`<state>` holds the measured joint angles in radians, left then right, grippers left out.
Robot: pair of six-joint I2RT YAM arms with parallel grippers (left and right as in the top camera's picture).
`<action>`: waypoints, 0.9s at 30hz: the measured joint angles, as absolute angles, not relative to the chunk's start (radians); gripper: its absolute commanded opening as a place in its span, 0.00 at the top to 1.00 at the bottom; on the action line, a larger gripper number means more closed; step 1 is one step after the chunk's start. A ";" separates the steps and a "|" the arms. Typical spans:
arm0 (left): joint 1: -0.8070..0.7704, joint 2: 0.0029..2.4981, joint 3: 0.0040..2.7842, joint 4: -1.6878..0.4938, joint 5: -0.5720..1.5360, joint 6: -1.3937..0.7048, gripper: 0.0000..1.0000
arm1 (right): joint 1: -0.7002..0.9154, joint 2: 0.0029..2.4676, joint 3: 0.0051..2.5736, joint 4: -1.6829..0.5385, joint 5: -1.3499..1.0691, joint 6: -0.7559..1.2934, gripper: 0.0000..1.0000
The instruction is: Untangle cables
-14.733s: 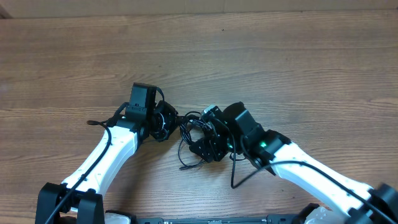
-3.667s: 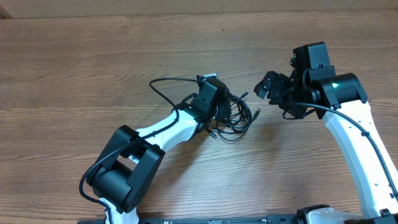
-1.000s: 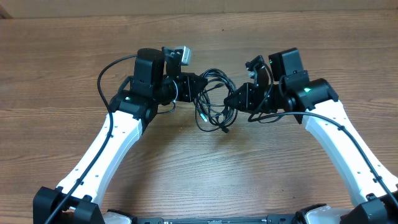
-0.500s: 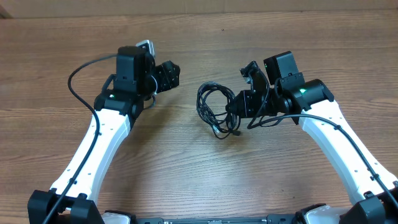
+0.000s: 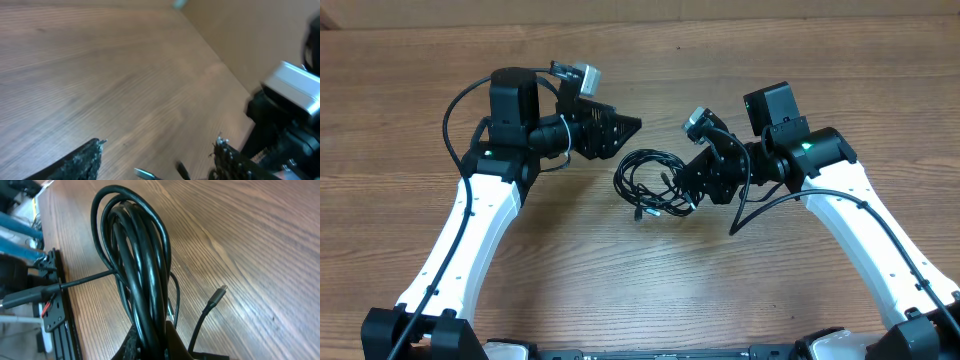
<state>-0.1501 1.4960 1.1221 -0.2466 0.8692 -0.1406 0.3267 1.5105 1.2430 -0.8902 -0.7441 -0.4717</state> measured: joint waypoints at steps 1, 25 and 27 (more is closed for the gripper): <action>-0.150 1.496 1.122 -0.264 0.899 -0.114 0.35 | 0.327 1.510 1.243 -0.890 -0.754 -0.493 0.96; -0.128 1.496 1.125 -0.543 1.074 0.109 0.56 | 0.276 1.510 1.243 -0.883 -0.766 -0.466 0.96; -0.129 1.496 1.125 -0.551 1.074 0.113 0.57 | 0.276 1.510 1.243 -0.883 -0.771 -0.458 0.96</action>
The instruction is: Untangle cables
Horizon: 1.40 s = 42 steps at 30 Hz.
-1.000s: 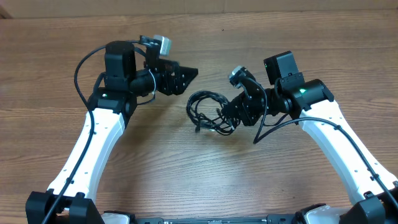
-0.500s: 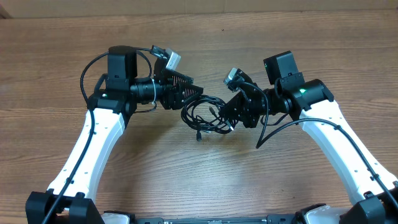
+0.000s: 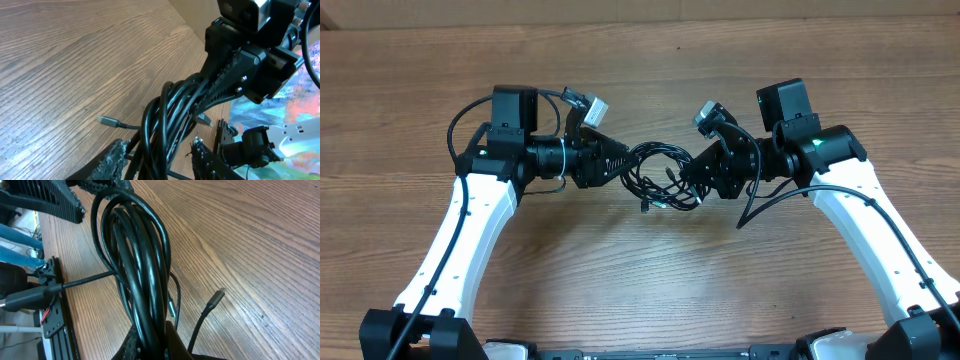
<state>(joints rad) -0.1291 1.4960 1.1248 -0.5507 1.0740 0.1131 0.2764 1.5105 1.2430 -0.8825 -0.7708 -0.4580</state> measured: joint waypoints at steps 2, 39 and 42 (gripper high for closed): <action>-0.131 1.496 1.125 -0.554 1.071 0.115 0.65 | 0.276 1.510 1.243 -0.882 -0.787 -0.450 0.96; -0.207 1.496 1.125 -0.516 0.739 0.059 0.96 | 0.275 1.510 1.243 -0.762 -0.790 -0.154 0.00; -0.207 1.496 1.125 -0.496 0.736 0.059 0.96 | 0.275 1.510 1.243 -0.722 -0.791 0.017 0.00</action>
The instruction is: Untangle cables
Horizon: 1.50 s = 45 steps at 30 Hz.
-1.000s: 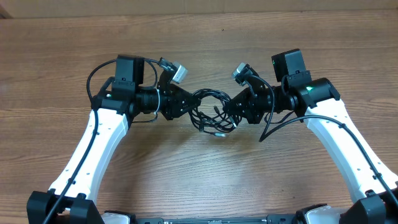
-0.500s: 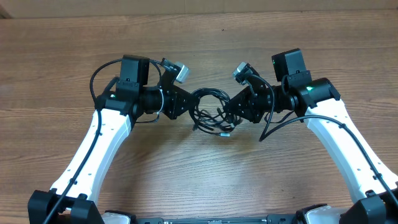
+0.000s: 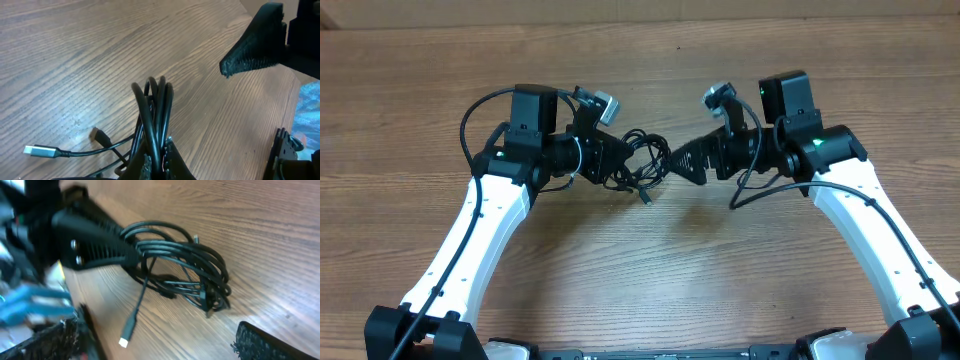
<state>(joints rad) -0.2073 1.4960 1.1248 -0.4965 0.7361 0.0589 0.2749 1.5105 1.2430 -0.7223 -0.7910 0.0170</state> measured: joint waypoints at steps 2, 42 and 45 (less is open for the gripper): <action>-0.207 1.496 1.125 -0.489 0.735 0.059 0.96 | 0.275 1.510 1.243 -0.716 -0.796 0.132 0.00; -0.207 1.496 1.125 -0.435 0.832 0.448 0.95 | 0.395 1.612 1.243 -0.641 -0.579 1.309 0.58; -0.207 1.496 1.125 -0.403 0.830 0.444 0.96 | 0.406 1.612 1.243 -0.652 -0.580 1.310 0.61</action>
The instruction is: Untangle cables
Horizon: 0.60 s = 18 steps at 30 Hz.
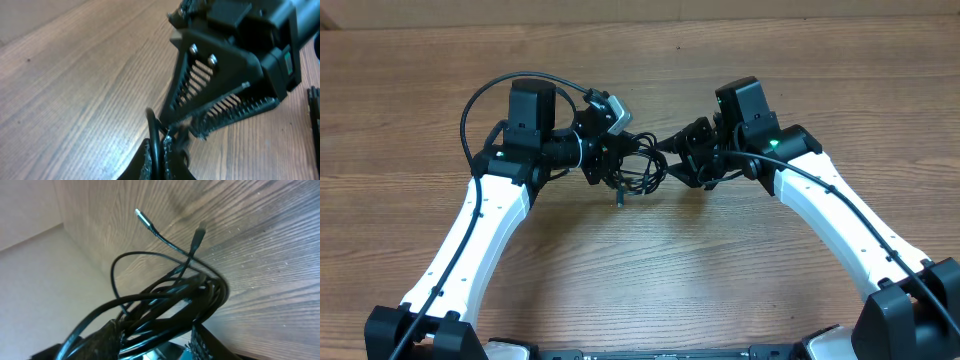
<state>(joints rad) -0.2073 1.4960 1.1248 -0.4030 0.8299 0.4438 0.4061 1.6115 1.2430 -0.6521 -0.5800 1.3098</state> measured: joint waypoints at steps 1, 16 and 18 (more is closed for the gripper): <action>-0.207 1.496 1.125 -0.392 0.830 0.440 0.96 | 0.408 1.612 1.243 -0.657 -0.579 1.309 0.60; -0.207 1.496 1.125 -0.313 0.830 0.284 0.96 | 0.408 1.647 1.243 -0.667 -0.580 1.310 0.54; -0.207 1.496 1.125 -0.313 0.830 0.270 0.96 | 0.408 1.647 1.243 -0.667 -0.580 1.309 0.54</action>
<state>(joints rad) -0.2073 1.4960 1.1248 -0.3126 0.8299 0.2703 0.4084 1.6466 1.2430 -0.6670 -0.5804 1.3090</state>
